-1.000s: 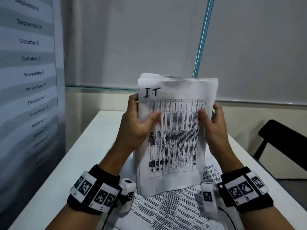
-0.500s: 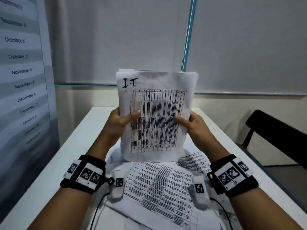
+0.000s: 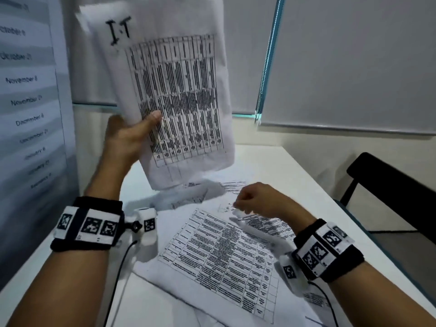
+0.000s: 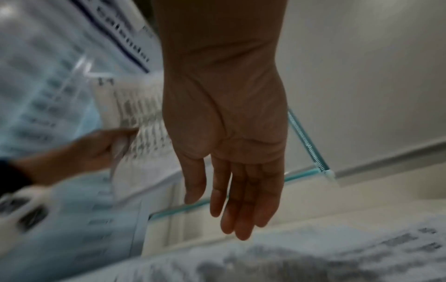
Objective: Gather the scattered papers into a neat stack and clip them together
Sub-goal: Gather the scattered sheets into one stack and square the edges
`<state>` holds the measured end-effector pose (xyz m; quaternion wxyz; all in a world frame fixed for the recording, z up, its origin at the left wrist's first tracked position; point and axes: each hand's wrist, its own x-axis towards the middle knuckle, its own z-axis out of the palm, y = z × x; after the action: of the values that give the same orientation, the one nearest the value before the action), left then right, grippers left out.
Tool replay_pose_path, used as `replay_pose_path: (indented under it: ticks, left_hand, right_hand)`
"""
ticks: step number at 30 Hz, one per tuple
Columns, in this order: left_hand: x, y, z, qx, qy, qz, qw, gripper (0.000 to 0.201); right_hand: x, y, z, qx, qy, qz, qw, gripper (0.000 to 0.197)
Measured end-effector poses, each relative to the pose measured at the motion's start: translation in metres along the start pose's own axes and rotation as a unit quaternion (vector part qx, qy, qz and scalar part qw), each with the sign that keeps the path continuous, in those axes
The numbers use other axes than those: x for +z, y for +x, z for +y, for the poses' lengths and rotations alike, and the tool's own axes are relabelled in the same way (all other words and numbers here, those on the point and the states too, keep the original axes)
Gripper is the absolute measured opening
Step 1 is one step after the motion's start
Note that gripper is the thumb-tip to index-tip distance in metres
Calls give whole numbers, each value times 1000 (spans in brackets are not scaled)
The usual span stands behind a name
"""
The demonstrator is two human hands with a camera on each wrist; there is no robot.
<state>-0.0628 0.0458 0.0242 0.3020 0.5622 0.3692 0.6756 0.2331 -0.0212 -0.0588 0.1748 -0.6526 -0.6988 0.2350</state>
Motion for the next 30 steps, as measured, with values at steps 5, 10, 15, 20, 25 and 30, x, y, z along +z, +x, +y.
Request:
replay_pose_path:
  ticks: [5,10,15,20,25,30]
  left_hand:
    - [-19,8,4,11,-29,-6,999,21]
    - [-18,3,18,26,-18,-56,998,23]
    - [-20,0,24,39,9,-45,998,23]
    - [-27,-1,30,44,-37,-35,998,10]
    - [-28,1,28,46,-11,-51,998,14]
    - [-19,2,26,15,21,-50,998,43]
  right_hand:
    - [40,19,-31,21,-168,-115,979,63]
    - [55,38,-43,3,-214,-212,954,64]
    - [36,32,-30,-52,-151,-142,977,14]
    - [-51,-18,-7,-39,-110,-157,981,13]
    - [-110,-62,-1,90,-223,-227,944,13]
    - [-72,-49,-21,69,-344,-203,914,21]
